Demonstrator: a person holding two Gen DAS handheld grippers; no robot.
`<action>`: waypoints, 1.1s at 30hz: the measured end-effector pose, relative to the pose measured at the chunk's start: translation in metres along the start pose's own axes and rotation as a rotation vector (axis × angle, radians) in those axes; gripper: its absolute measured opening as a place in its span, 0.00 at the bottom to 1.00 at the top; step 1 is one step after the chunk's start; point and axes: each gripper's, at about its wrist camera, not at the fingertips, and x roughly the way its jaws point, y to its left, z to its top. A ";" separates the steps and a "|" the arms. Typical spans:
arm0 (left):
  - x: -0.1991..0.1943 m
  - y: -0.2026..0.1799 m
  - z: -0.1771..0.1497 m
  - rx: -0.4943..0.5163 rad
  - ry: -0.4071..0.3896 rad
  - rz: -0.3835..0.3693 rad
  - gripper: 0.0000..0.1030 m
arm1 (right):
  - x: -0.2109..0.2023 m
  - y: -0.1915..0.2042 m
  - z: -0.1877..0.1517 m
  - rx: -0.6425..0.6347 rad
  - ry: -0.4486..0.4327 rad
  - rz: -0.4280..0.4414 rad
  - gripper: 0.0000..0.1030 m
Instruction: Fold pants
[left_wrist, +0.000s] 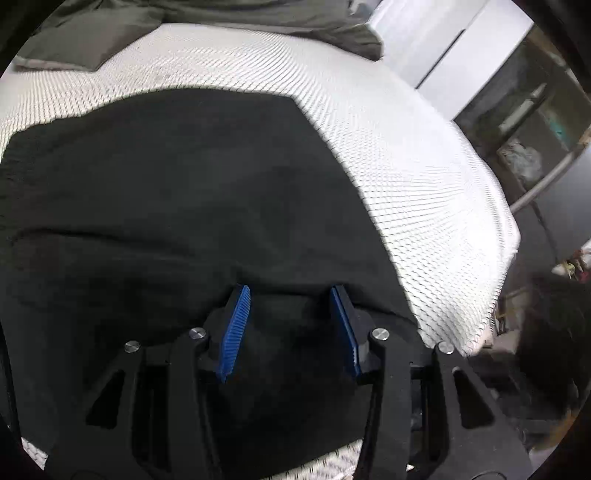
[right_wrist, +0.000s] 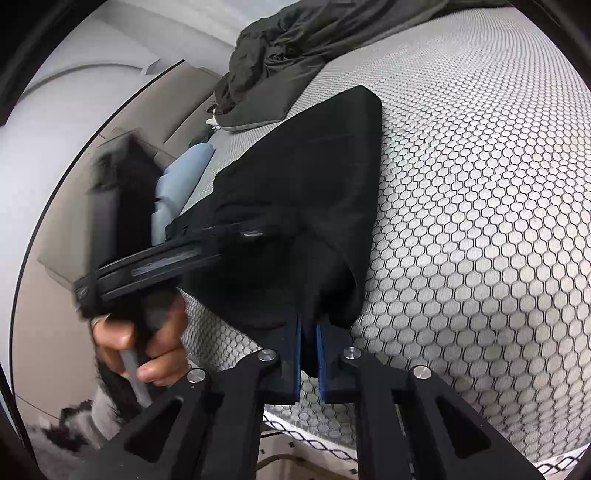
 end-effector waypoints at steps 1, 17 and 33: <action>0.001 0.001 0.003 -0.013 -0.011 -0.004 0.40 | 0.000 0.001 -0.006 -0.022 0.015 -0.004 0.04; -0.028 -0.072 -0.073 0.267 -0.002 -0.032 0.41 | -0.034 -0.030 0.007 0.082 -0.075 -0.060 0.46; -0.003 -0.097 -0.081 0.397 -0.018 -0.028 0.00 | 0.032 -0.031 0.090 0.200 -0.070 -0.015 0.46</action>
